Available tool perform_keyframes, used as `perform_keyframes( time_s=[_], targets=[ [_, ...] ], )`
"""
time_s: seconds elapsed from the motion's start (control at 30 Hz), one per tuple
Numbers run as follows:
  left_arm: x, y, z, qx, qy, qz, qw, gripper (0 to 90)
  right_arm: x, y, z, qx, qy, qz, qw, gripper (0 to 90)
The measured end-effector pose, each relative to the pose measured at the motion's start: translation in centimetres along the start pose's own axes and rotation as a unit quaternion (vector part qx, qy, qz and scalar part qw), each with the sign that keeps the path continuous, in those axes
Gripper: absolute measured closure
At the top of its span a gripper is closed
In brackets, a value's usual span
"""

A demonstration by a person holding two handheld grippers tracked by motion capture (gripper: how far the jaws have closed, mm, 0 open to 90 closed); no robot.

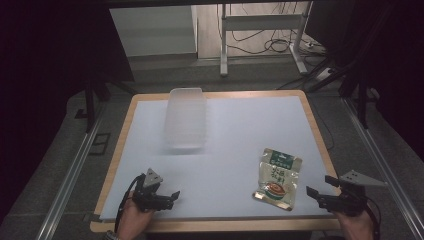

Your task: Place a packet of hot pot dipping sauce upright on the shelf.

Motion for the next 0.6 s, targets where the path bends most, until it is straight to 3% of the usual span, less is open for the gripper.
perform_keyframes(
  time_s=[0.03,0.17,0.27,0.47,0.53,0.6],
  targets=[
    [0.0,0.0,0.0,0.0,0.0,0.0,1.0,9.3,0.0,0.0,0.0,0.0,0.0,0.0,1.0,11.9],
    [-0.1,0.2,0.2,-0.037,0.012,-0.005,0.9992,10.8,0.0,0.2,-0.1,0.011,-0.005,0.007,0.9999,9.6],
    [-0.2,0.0,0.1,-0.027,0.001,0.025,0.9993,12.1,-0.2,0.5,-0.1,0.024,0.0,0.009,0.9997,8.1],
    [-0.1,-0.4,0.1,-0.038,0.005,0.016,0.9991,10.2,-0.2,0.5,-0.1,0.027,-0.001,0.006,0.9996,7.2],
    [-0.1,-0.7,0.0,-0.05,-0.002,0.024,0.9985,10.6,-0.2,0.6,-0.1,0.028,-0.001,0.005,0.9996,6.5],
    [0.1,-0.9,-0.3,-0.055,-0.018,0.045,0.9973,12.9,-0.3,0.7,-0.1,0.035,-0.001,0.005,0.9994,5.5]
  ],
)
Point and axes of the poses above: each handheld gripper's, and its own axes: x roughly backward along the jaws, z roughly out of its underside, y roughly to its left, the point moved 4 cm from there along -x, roughly forward along the jaws, and after that the axes turned 14 degrees about z, right-handed, at the moved point
